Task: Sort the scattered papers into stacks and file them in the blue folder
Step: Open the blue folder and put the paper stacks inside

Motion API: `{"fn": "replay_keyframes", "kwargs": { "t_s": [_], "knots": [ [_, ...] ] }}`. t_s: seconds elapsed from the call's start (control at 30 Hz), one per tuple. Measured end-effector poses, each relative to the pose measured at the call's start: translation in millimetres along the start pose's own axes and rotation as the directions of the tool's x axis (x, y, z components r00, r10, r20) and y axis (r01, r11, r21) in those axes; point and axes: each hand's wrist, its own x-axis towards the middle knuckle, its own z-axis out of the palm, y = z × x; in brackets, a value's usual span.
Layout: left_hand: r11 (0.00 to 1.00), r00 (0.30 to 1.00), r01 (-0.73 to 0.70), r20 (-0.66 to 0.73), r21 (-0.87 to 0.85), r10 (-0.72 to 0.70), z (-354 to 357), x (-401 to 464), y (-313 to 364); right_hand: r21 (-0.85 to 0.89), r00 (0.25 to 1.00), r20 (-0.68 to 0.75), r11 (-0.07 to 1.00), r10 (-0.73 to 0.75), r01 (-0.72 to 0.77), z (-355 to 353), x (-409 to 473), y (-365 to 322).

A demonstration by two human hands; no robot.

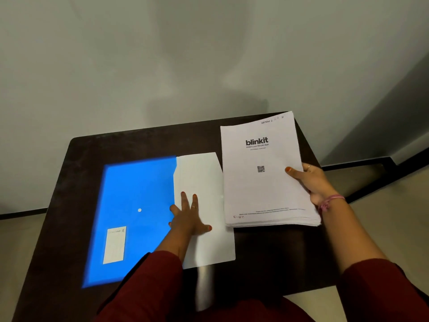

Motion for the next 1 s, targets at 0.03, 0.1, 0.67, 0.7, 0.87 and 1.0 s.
{"fn": "replay_keyframes", "kwargs": {
  "t_s": [0.03, 0.1, 0.67, 0.7, 0.87, 1.0],
  "knots": [
    [1.0, 1.0, -0.002, -0.002, -0.002, 0.002, 0, 0, 0, 0.016, 1.0, 0.013, 1.0, 0.02, -0.02, 5, -1, 5],
    [1.0, 1.0, -0.002, -0.01, -0.009, 0.002, -1, -2, 0, 0.044, 0.998, 0.039, 0.997, 0.057, -0.059, 14, -3, 16],
    [1.0, 0.999, 0.001, -0.036, -0.001, -0.001, -4, 1, -2, -0.436, 0.999, 0.005, 0.9, 0.031, -0.026, 29, 4, 89],
    [1.0, 0.999, 0.007, -0.032, -0.007, -0.007, -5, -1, -1, -0.461, 1.0, -0.008, 0.887, 0.028, -0.028, 31, 4, 88],
    [0.998, 1.0, 0.026, -0.012, -0.051, -0.027, -12, -15, 3, -0.635, 0.999, -0.051, 0.772, -0.006, -0.027, 38, 7, 84],
    [0.995, 0.998, 0.055, 0.017, -0.084, -0.054, -15, -18, 8, -0.79, 0.999, -0.023, 0.613, -0.039, 0.006, 42, 5, 76]
  ]
}}
